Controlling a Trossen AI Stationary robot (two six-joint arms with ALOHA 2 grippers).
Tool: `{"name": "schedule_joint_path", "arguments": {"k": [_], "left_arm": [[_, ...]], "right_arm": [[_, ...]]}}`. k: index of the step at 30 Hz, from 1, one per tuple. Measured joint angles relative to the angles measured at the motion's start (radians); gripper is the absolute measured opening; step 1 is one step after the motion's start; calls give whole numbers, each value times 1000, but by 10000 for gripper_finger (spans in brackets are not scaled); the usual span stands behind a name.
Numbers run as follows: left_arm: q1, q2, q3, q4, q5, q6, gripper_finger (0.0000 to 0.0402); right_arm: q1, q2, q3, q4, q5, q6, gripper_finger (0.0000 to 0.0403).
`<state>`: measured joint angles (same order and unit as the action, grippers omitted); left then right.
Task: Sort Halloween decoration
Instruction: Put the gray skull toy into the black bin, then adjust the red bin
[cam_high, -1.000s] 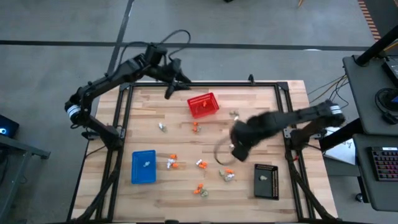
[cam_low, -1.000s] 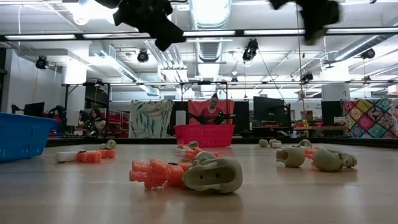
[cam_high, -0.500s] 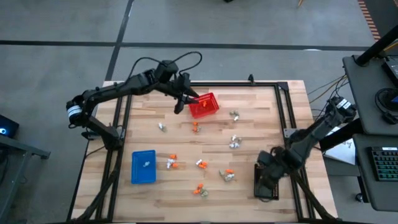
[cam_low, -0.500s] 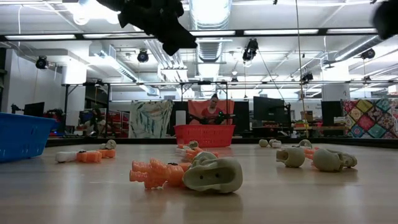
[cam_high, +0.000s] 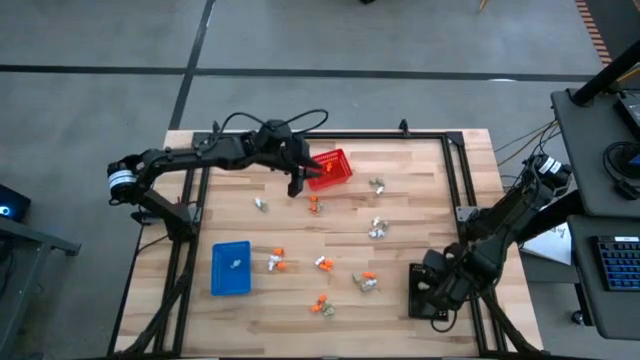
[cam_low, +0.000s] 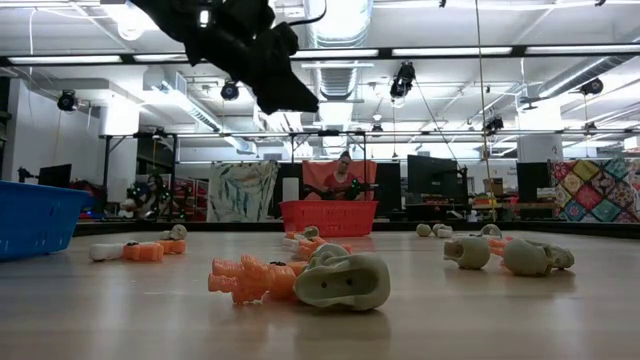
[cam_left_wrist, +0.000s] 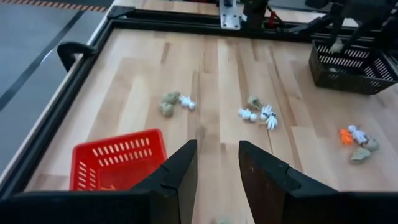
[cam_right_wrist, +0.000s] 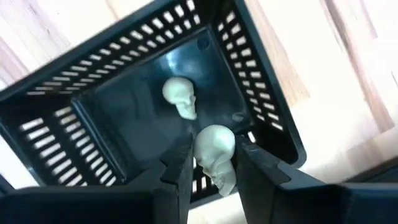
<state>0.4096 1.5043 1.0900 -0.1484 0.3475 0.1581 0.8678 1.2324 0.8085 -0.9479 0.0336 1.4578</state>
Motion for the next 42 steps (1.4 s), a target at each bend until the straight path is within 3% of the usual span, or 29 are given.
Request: {"name": "schedule_joint_path", "arguments": {"k": [8,14,17,23,26,37,42], "left_arm": [[0,0,-11,12,-2,-3,100],[-3,0,-11,44,-122,-1,101],[-3,0,-11,50,-121,55,102],[-7,16,-12,77,-85,57,48],[-21,63,-12,96,-75,40,8],[-55,326,78,64,-80,25,1],[-55,418,178,-72,-165,88,0]], "right_arm": [[-2,0,-4,-1,3,24,154],[-8,-5,12,-1,54,24,179],[-24,-8,28,0,93,11,182],[-70,-8,44,-5,107,-54,175],[-96,-8,48,-3,108,-93,171],[-147,-8,48,-6,108,-149,166],[-146,-8,48,-6,108,-149,166]]}}
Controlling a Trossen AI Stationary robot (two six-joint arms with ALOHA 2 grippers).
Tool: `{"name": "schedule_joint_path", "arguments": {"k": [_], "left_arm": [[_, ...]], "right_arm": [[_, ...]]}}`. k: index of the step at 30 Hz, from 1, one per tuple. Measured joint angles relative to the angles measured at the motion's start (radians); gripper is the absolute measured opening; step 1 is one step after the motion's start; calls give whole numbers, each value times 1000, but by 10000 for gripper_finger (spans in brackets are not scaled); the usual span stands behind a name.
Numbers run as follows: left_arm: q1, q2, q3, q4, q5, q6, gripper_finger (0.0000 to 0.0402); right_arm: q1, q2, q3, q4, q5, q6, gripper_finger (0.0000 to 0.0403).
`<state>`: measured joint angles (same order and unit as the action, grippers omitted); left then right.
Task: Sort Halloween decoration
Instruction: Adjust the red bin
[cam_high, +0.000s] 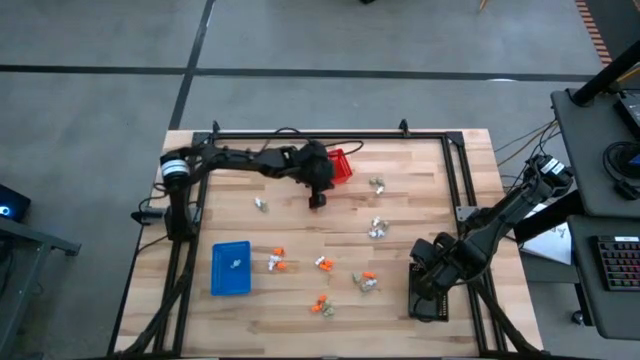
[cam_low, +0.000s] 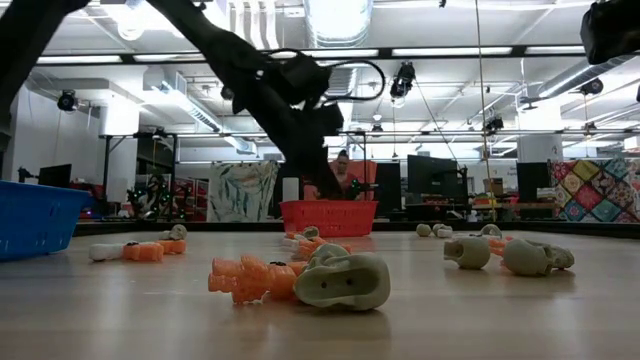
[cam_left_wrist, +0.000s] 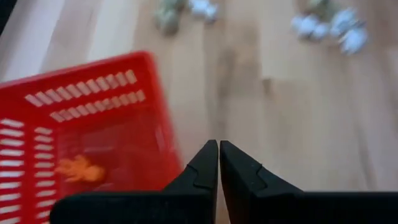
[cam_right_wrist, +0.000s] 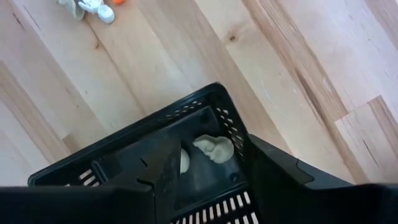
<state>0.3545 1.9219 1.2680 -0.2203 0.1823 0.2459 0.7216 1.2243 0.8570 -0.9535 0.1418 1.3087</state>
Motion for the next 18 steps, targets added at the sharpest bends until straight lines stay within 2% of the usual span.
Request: {"name": "schedule_joint_path", "arguments": {"k": [6,11,18], "left_arm": [[2,69,94,-127,-53,59,0],[12,79,132,-185,-111,109,0],[44,79,177,-261,-121,147,0]], "right_arm": [[0,0,0,-5,14,0,164],[0,0,0,-6,17,5,162],[0,0,0,-7,18,10,160]]}}
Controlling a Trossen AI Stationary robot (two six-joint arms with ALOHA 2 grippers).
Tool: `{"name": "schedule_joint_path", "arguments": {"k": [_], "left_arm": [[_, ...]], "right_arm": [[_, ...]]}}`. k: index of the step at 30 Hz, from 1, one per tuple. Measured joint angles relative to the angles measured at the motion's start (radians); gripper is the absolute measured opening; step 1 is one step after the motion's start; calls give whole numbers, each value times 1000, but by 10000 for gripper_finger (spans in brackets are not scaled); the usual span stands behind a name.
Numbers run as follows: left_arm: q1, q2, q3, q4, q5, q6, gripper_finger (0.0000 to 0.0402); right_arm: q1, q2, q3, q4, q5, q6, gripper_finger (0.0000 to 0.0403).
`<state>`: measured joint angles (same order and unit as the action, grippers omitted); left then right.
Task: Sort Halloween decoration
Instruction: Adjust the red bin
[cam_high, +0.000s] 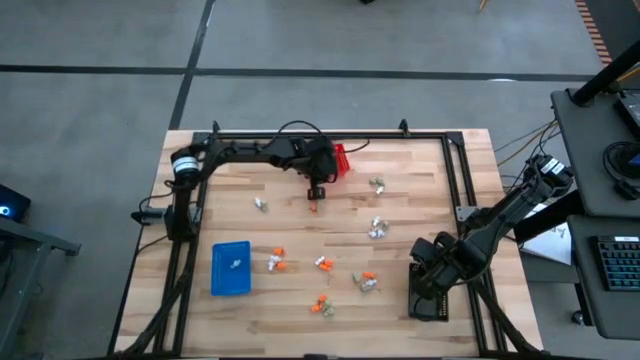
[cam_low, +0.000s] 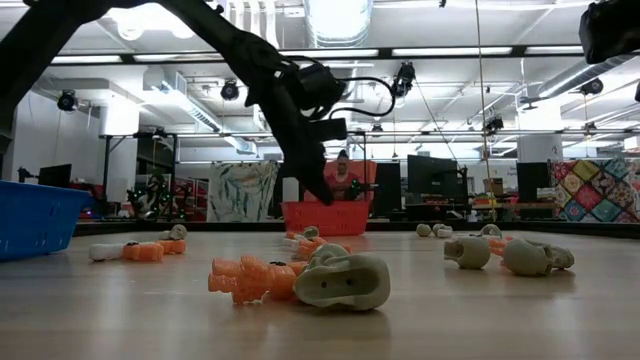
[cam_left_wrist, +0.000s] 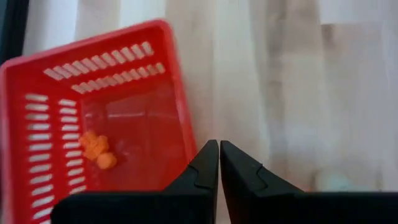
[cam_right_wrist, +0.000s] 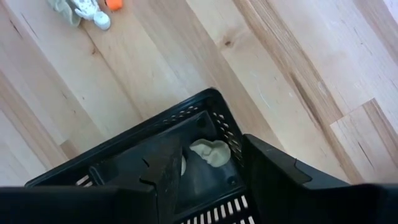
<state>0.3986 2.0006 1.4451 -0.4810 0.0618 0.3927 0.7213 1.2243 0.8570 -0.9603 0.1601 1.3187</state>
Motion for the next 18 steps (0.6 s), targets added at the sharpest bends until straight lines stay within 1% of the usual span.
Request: {"name": "schedule_joint_path", "arguments": {"k": [9,18], "left_arm": [[54,-1,17,-70,-4,29,0],[53,-35,17,-68,17,32,0]], "right_arm": [[0,0,0,0,1,17,159],[-2,0,0,1,28,26,155]]}}
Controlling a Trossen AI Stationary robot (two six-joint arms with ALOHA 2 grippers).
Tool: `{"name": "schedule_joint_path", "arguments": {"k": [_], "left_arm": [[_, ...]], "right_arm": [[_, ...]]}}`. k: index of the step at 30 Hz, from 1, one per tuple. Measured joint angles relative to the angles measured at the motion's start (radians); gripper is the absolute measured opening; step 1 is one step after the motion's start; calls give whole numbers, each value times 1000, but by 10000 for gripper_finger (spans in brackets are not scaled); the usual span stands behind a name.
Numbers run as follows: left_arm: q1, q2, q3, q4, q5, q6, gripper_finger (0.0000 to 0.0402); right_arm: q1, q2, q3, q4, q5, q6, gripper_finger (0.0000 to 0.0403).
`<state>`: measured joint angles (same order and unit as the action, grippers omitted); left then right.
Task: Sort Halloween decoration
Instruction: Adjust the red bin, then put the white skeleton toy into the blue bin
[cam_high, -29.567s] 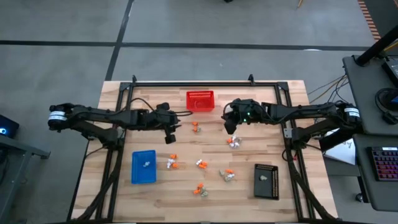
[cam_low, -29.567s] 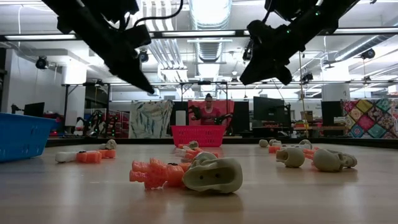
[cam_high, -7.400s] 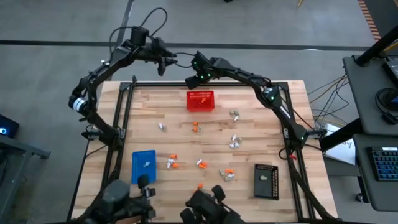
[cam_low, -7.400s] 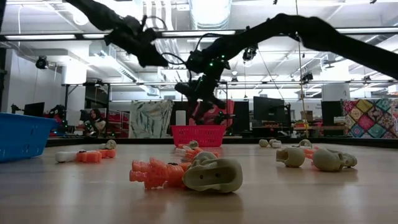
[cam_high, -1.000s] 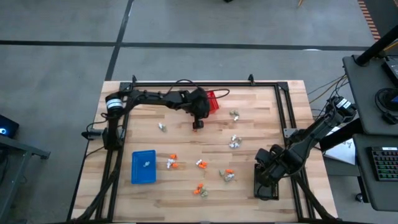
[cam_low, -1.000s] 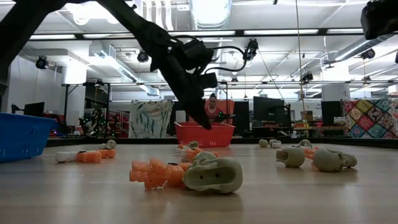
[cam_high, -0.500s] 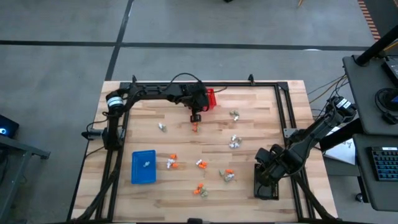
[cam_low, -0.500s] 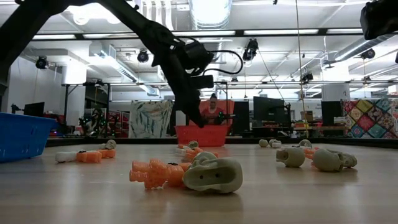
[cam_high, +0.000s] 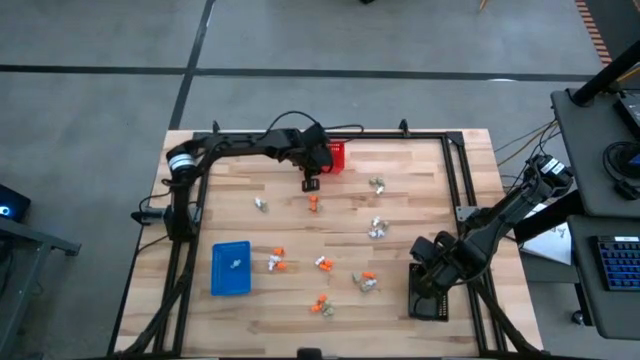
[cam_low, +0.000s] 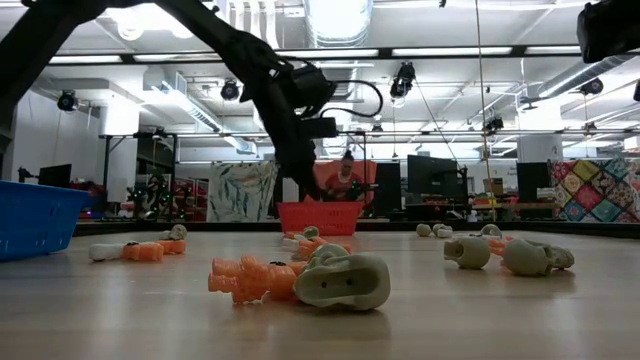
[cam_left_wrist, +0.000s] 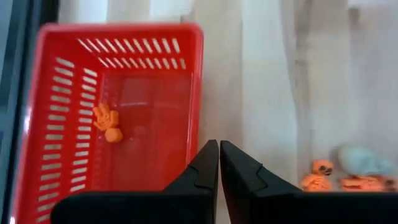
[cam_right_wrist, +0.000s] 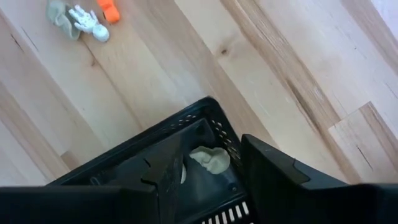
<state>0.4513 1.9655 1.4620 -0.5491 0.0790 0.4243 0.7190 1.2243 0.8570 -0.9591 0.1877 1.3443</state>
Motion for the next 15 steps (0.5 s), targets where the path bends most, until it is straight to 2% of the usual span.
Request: {"name": "schedule_joint_path", "arguments": {"k": [8,15], "left_arm": [[-3,-127,-10,7,179,-97,0],[-28,-283,-87,58,228,-140,0]], "right_arm": [[-64,0,0,22,26,8,150],[-144,0,1,63,23,-77,141]]}}
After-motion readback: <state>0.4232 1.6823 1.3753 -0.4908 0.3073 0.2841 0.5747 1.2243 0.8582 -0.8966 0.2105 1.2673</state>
